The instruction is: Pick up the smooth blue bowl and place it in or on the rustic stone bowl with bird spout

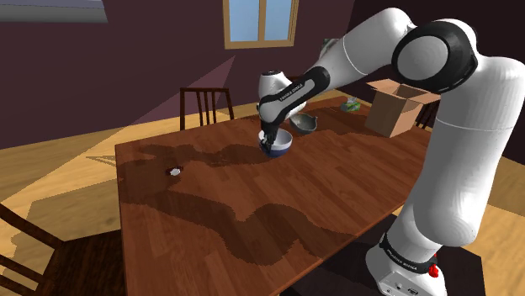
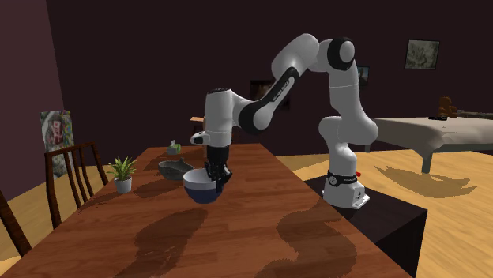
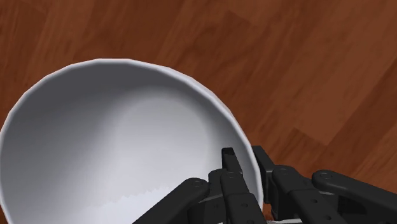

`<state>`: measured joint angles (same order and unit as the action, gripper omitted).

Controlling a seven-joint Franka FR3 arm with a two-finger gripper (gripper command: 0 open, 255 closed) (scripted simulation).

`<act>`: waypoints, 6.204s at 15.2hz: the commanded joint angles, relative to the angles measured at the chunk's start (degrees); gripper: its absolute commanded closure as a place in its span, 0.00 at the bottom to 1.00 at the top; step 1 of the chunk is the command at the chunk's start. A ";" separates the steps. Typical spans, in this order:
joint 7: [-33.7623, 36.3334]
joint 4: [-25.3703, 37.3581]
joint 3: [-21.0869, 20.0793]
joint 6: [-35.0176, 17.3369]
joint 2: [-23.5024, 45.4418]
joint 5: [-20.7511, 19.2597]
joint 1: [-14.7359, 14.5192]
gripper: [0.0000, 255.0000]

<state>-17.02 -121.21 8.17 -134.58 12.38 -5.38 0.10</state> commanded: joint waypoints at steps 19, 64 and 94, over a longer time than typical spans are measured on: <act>-0.71 6.73 -0.01 14.34 -7.69 -0.31 -0.37 1.00; -34.60 47.95 8.57 22.18 24.24 11.45 23.45 1.00; -34.26 49.97 8.76 25.62 22.79 11.07 23.15 0.00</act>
